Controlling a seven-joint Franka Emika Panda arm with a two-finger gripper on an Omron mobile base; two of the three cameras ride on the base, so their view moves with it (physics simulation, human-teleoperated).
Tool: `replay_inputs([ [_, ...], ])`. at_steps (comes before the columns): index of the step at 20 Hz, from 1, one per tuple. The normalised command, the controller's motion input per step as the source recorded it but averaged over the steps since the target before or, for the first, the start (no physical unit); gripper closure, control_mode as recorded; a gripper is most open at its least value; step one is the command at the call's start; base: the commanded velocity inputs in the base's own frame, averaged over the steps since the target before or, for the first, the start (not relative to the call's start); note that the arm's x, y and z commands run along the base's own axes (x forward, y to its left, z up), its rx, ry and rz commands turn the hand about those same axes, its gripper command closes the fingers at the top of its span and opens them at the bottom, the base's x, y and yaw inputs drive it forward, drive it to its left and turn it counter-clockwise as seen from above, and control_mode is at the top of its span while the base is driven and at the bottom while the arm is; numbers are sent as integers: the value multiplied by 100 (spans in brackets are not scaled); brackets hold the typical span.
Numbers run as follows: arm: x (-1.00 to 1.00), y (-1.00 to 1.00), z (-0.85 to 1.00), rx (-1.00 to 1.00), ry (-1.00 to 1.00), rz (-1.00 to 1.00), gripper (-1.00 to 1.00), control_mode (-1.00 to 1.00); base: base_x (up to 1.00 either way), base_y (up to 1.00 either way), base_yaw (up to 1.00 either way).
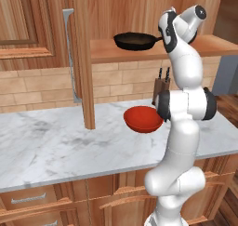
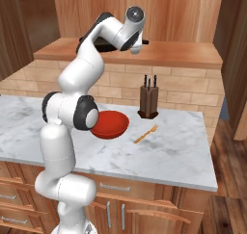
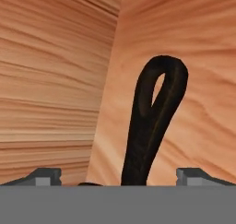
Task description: Pick the pan from the cabinet and place it on the stove. Then turn on the stove burner for the pan.
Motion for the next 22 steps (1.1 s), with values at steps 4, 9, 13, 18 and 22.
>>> replay_inputs([
  [4, 24, 14, -27, 1, 0, 0, -100, -100, 0, 0, 0],
  [9, 21, 16, -30, 0, 0, 0, -100, -100, 0, 0, 0],
  [13, 21, 16, -24, 0, 0, -1, -100, -100, 0, 0, 0],
  [18, 24, 23, -19, 0, 0, -5, -100, -100, 0, 0, 0],
  [22, 23, 19, -22, 0, 0, -5, -100, -100, 0, 0, 0],
])
